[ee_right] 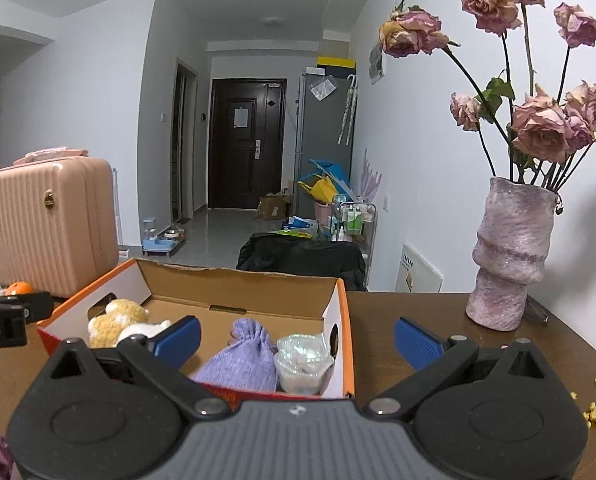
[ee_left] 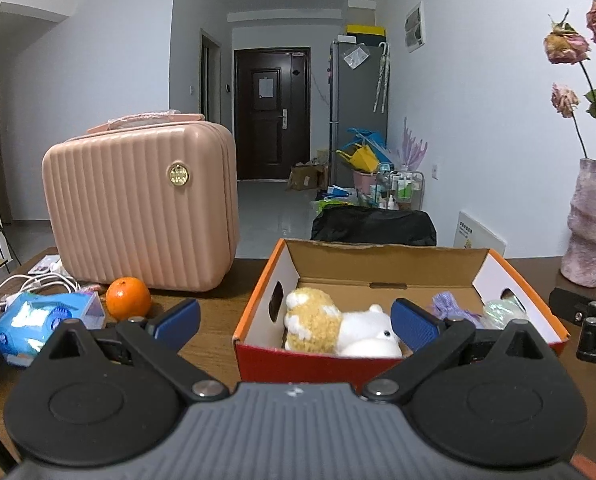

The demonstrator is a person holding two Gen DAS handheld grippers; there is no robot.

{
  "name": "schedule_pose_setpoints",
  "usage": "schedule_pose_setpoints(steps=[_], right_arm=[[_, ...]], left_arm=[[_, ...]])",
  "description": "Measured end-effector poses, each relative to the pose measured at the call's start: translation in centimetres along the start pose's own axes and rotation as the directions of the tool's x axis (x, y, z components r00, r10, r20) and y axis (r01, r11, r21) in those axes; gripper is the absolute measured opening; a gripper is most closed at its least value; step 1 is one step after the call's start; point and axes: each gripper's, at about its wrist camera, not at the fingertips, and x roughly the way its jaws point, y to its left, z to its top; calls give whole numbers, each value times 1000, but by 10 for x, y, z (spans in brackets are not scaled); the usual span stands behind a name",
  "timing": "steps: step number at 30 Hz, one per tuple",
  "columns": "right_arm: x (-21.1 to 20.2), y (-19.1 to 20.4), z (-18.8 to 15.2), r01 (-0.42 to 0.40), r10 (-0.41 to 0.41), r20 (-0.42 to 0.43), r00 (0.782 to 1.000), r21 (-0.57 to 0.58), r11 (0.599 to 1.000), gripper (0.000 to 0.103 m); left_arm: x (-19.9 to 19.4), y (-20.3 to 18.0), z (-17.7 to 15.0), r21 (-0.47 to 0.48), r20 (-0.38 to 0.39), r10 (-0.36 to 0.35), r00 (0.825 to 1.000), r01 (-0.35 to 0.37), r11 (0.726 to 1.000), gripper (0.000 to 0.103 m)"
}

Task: Organize soft objects
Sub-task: 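Move both tools back from the box toward the remaining soft items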

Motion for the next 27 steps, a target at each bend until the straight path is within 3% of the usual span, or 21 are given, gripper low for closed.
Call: schedule_pose_setpoints(steps=[27], right_arm=[[-89,-7,-66,-69,69,-9,998,-67,995,103]], left_arm=[[-80,3,-57,24,-41,-45,998,46,999,103]])
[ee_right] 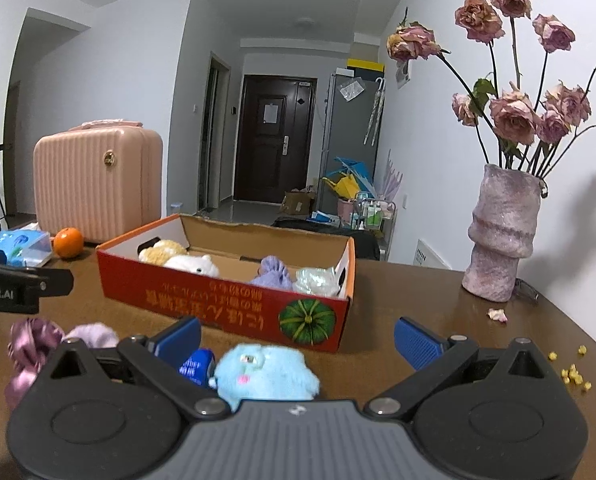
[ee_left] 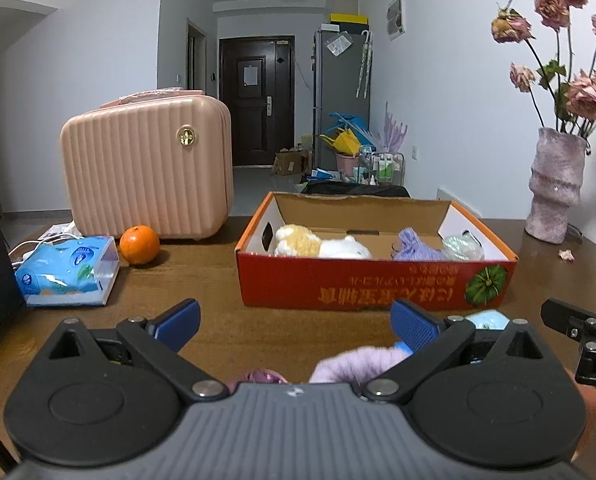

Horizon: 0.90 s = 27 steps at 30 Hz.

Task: Organize soft objects
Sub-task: 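Move both tools back from the box toward the remaining soft items, then grasp the orange scouring pad with the right gripper while the left approaches the pink scrunchie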

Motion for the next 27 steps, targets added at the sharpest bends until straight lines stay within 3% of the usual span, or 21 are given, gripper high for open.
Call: schedule_pose_setpoints(steps=[16,27], right_arm=[[-34,-17,-21,-35,35,-7,999,31,999,103],[-30,-18,-34,-78,79,-67,995,30,997,103]], left_arm=[[-32,-6,-25,13,-20,-27,999,27,1000,103],[-43,-5,-40,16,-60,-43,997,44,999,103]])
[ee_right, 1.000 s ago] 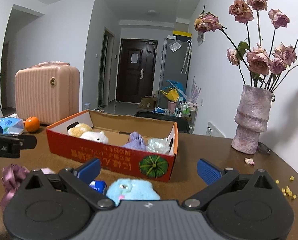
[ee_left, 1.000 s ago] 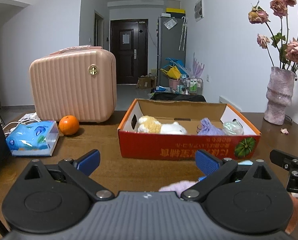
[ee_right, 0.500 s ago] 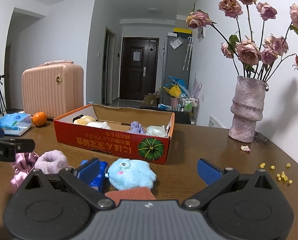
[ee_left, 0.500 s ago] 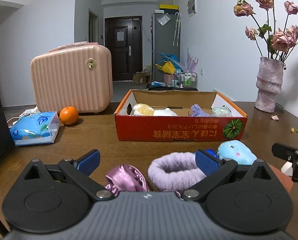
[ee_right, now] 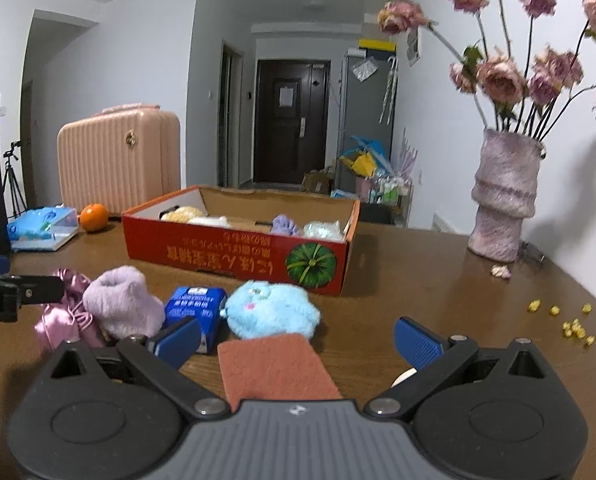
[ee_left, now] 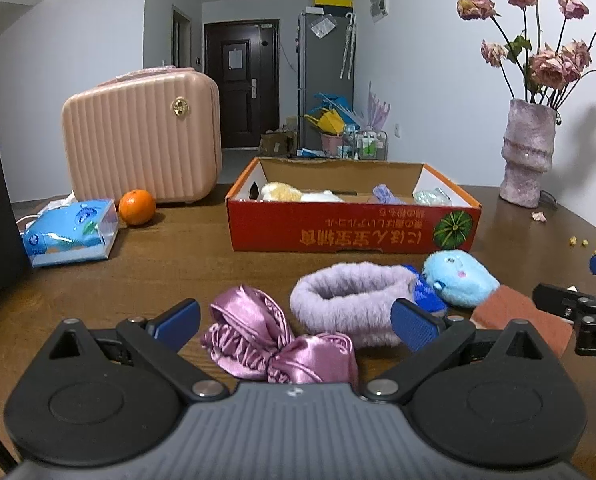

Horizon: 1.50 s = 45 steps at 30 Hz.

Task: Organize soft objects
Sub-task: 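Grasp the orange scouring pad with the right gripper while the left approaches the pink scrunchie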

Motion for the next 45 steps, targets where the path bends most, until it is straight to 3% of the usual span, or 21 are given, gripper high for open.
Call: schedule_pose_setpoints(steps=[9,17,24,37,45], right_arm=[[32,1,-9,-28,28,-123,992,-1,1000,103],[58,0,-15,-53,48,-208,977,-18,998,96],[64,1,-19,-74,68,-245,967,-14,997,80],[42,-6,-9,-24,27,-116,993,24,999,77],[30,-12,-4,-9,13,-61,998,63,998,77]], left_arm=[[8,6,-1,-5,-32,-18,999,18,1000,103],[13,14,-4,11,-39,2,999,-1,1000,103],[13,16,-5,10,-45,-3,999,3,1000,103],[17,12,-9,22,-59,-4,998,5,1000,103],[32,5,-16,57,-117,0,993,7,998,103]])
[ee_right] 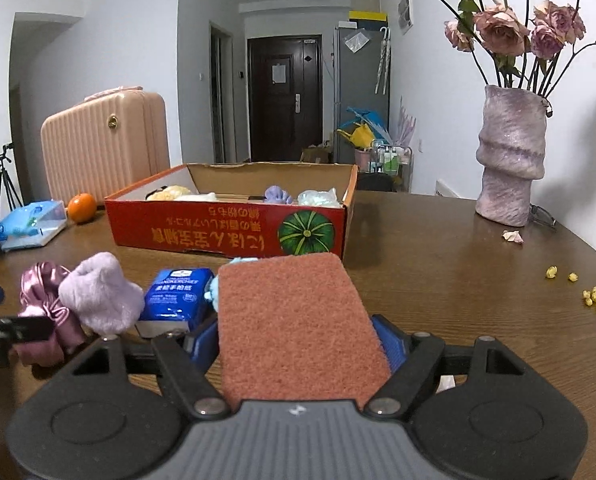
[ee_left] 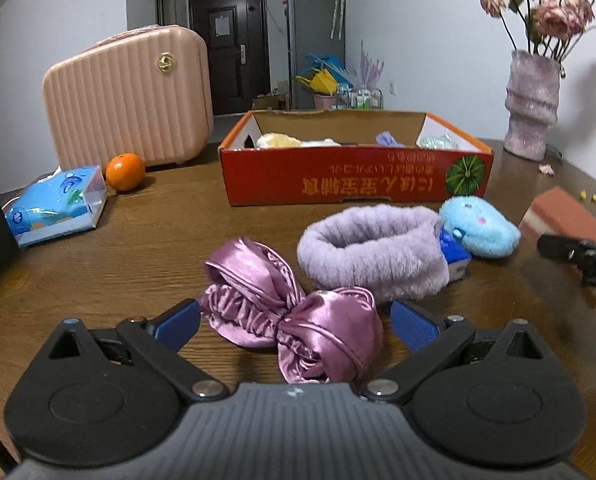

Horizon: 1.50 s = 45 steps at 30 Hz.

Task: Organize soft objects
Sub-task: 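Grasp the orange scouring pad with the right gripper while the left approaches the pink scrunchie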

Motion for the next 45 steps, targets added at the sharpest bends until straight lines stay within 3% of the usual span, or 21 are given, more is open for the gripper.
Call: schedule_pose_setpoints(steps=[13,27,39,45], right_arm=[[-2,8,-2,0,0,1,1000,-12,1000,77],[1,6,-3,12,-12,-10,1000,-6,1000,77],[3,5,-4,25,-25,-19,1000,-8,1000,77],[-1,9,-4,20,-20,-7,1000,2,1000,77]], left_arm=[[33,-4,3,4,-38,53,998,-53,999,103],[48,36,3,-70,-92,54,994,-60,996,103],[57,44,5,-87,-112,39,993,-49,995,103],[54,46,6,-91,-97,33,995,-42,995,90]])
